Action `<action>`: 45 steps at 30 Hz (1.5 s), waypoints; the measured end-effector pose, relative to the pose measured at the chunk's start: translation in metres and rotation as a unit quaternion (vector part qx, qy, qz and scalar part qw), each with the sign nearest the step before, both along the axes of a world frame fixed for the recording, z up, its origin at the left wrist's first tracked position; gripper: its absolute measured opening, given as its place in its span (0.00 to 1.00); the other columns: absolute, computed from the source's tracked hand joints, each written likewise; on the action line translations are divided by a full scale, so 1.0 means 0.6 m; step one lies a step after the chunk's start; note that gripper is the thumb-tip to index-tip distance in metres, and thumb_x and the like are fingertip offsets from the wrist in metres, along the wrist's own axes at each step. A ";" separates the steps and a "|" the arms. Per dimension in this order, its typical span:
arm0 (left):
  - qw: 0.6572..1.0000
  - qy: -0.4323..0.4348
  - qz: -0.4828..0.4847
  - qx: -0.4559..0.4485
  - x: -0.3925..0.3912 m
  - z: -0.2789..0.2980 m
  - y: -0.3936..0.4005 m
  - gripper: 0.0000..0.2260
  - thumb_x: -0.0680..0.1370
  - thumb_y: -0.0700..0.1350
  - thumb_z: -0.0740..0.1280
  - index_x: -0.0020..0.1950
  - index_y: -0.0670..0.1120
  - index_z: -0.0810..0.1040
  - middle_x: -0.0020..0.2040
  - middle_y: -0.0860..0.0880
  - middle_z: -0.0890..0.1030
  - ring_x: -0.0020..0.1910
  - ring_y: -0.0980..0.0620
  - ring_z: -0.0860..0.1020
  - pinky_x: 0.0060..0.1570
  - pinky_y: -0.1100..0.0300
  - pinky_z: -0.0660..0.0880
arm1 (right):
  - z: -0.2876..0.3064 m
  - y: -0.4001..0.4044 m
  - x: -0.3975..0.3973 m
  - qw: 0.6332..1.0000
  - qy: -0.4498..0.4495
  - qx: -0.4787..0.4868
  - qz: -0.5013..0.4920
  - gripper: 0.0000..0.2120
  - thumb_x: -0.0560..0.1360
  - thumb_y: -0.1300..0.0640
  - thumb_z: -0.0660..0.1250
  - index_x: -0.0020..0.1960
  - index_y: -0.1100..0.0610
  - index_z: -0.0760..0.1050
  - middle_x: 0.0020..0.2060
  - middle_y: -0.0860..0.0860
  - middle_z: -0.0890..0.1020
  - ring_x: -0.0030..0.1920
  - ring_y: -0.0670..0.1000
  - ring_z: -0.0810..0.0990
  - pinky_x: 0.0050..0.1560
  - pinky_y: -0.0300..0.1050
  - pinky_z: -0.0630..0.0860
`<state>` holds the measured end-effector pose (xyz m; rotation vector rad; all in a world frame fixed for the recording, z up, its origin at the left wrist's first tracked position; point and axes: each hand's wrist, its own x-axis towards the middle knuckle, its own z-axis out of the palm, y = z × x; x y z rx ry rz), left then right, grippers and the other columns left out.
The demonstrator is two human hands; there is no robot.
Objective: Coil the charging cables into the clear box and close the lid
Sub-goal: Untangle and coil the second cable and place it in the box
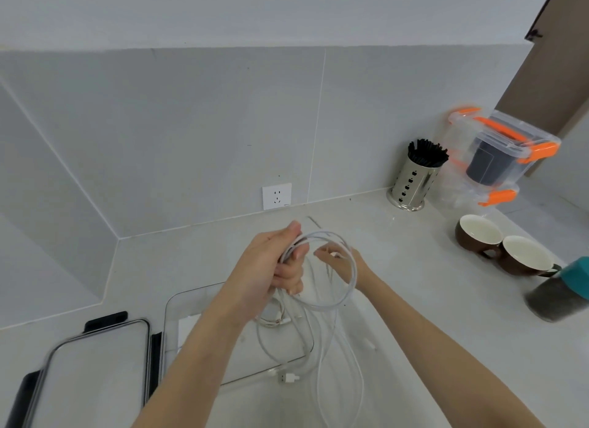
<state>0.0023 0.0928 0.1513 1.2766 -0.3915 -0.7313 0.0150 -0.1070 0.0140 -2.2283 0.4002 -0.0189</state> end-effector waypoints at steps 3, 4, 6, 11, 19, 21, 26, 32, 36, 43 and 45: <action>0.998 0.035 0.055 -0.025 0.012 -0.008 0.008 0.22 0.80 0.50 0.54 0.27 0.46 0.65 0.19 0.55 0.57 0.18 0.57 0.54 0.22 0.65 0.61 | 0.036 -0.014 0.009 0.999 -0.014 0.009 -0.031 0.14 0.79 0.57 0.58 0.41 0.61 0.77 0.33 0.53 0.80 0.39 0.51 0.77 0.40 0.38 0.70; 0.995 0.048 0.075 -0.035 0.017 -0.012 0.011 0.21 0.80 0.50 0.54 0.27 0.46 0.65 0.19 0.55 0.57 0.17 0.57 0.54 0.21 0.65 0.61 | 0.053 -0.019 0.011 0.998 -0.032 0.013 -0.050 0.14 0.79 0.56 0.57 0.39 0.59 0.76 0.31 0.52 0.80 0.37 0.50 0.77 0.39 0.38 0.69; 0.992 0.061 0.105 -0.040 0.024 -0.022 0.015 0.21 0.80 0.50 0.54 0.28 0.46 0.65 0.19 0.55 0.57 0.17 0.58 0.54 0.20 0.65 0.62 | 0.080 -0.032 0.016 0.995 -0.064 -0.008 -0.074 0.16 0.79 0.53 0.56 0.36 0.57 0.73 0.29 0.53 0.79 0.34 0.50 0.75 0.39 0.43 0.70; 0.988 0.069 0.142 0.004 0.032 -0.059 0.016 0.20 0.81 0.52 0.52 0.31 0.46 0.64 0.19 0.55 0.58 0.18 0.57 0.55 0.22 0.64 0.65 | 0.159 -0.050 0.020 0.985 -0.132 -0.041 -0.100 0.16 0.79 0.52 0.56 0.36 0.56 0.72 0.25 0.51 0.73 0.29 0.52 0.71 0.37 0.45 0.67; 0.969 0.159 0.186 0.022 0.042 -0.128 0.022 0.21 0.81 0.53 0.51 0.33 0.44 0.68 0.18 0.53 0.62 0.16 0.56 0.61 0.28 0.60 0.68 | 0.219 -0.012 0.007 0.972 -0.171 -0.153 -0.046 0.19 0.80 0.51 0.54 0.42 0.64 0.73 0.27 0.47 0.72 0.31 0.52 0.71 0.34 0.44 0.65; 0.957 0.196 0.211 0.015 0.047 -0.139 0.036 0.20 0.81 0.52 0.51 0.34 0.43 0.68 0.18 0.52 0.65 0.16 0.55 0.65 0.30 0.58 0.69 | 0.205 -0.008 0.008 0.962 -0.109 -0.248 -0.029 0.19 0.80 0.50 0.53 0.43 0.62 0.74 0.30 0.52 0.75 0.37 0.57 0.73 0.37 0.46 0.66; 0.946 0.193 0.247 0.086 0.061 -0.149 0.096 0.16 0.80 0.49 0.55 0.35 0.45 0.70 0.21 0.52 0.75 0.20 0.54 0.76 0.29 0.62 0.74 | 0.156 -0.033 0.008 0.996 0.032 -0.036 -0.073 0.17 0.76 0.54 0.60 0.28 0.56 0.65 0.22 0.50 0.68 0.25 0.51 0.65 0.27 0.40 0.60; 0.944 0.166 0.260 0.117 0.080 -0.151 0.177 0.12 0.79 0.43 0.57 0.37 0.44 0.71 0.19 0.54 0.68 0.15 0.59 0.62 0.17 0.71 0.58 | 0.127 -0.045 0.007 0.965 0.090 0.169 -0.177 0.16 0.75 0.56 0.60 0.29 0.54 0.63 0.14 0.45 0.62 0.20 0.48 0.60 0.22 0.34 0.57; 0.935 0.147 0.292 0.140 0.096 -0.152 0.229 0.06 0.77 0.41 0.62 0.43 0.39 0.76 0.24 0.51 0.74 0.17 0.59 0.68 0.18 0.70 0.66 | 0.117 -0.044 0.015 0.932 0.115 0.250 -0.237 0.16 0.75 0.57 0.61 0.29 0.54 0.64 0.12 0.46 0.63 0.15 0.46 0.60 0.18 0.31 0.58; 0.917 0.145 0.300 0.219 0.102 -0.179 0.263 0.04 0.77 0.38 0.62 0.48 0.39 0.76 0.37 0.44 0.78 0.26 0.54 0.79 0.23 0.63 0.76 | 0.104 -0.001 0.036 0.854 0.113 0.466 -0.203 0.19 0.78 0.52 0.56 0.29 0.53 0.59 0.12 0.46 0.59 0.12 0.45 0.56 0.14 0.29 0.52; 0.920 0.140 0.272 0.246 0.099 -0.181 0.251 0.05 0.77 0.40 0.62 0.46 0.40 0.76 0.38 0.45 0.79 0.32 0.52 0.79 0.28 0.61 0.76 | 0.107 0.023 0.042 0.839 0.113 0.499 -0.185 0.19 0.79 0.52 0.54 0.30 0.53 0.59 0.13 0.46 0.59 0.13 0.45 0.57 0.14 0.30 0.52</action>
